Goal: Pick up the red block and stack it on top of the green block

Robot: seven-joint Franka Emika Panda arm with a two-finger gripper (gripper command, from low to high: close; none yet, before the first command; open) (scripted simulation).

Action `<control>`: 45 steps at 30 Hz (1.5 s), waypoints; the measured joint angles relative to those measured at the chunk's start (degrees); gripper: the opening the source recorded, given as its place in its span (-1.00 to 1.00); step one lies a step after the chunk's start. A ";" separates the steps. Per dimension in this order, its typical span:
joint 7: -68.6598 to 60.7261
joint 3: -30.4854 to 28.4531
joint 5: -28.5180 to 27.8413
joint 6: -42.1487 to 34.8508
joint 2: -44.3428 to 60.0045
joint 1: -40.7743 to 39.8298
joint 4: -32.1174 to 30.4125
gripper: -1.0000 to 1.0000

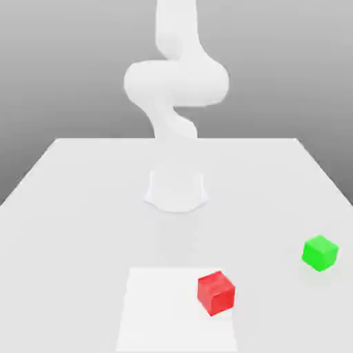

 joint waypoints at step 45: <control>-21.61 9.33 0.69 20.98 41.47 19.24 -20.50 -1.00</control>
